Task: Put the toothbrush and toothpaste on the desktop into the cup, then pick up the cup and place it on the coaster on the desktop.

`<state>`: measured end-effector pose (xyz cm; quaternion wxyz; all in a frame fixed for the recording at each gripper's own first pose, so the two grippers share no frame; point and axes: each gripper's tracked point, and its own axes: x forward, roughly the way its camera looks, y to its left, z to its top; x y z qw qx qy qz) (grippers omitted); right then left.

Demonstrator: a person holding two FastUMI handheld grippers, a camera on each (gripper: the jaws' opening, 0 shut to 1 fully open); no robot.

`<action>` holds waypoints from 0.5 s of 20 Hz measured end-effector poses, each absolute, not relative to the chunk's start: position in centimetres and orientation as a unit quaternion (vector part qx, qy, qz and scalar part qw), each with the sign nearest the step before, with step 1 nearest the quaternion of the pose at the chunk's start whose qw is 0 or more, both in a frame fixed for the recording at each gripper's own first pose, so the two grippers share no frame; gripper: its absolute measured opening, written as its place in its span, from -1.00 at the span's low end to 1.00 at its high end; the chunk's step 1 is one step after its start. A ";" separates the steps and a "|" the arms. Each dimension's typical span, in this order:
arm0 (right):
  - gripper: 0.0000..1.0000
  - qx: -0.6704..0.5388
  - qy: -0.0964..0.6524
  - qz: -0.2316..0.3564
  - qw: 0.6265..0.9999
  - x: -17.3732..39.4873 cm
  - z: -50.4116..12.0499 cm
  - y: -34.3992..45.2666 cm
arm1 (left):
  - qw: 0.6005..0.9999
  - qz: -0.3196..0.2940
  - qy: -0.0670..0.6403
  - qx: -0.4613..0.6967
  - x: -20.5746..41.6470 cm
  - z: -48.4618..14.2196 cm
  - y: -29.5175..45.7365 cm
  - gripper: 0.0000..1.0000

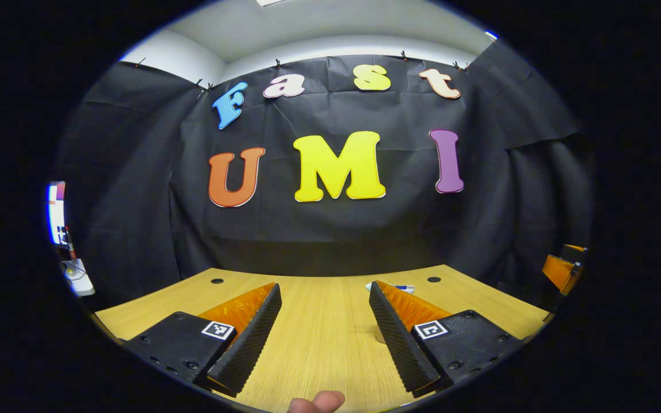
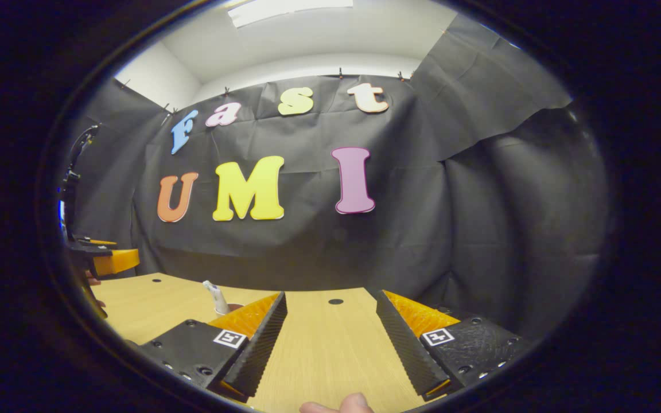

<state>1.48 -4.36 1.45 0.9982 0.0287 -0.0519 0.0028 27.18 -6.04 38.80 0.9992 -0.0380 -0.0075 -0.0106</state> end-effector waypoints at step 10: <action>0.90 0.030 -0.053 0.006 0.998 1.0 1.9 -3.5 | 0.999 -0.017 -0.034 -0.011 25.7 39.1 -7.1 0.96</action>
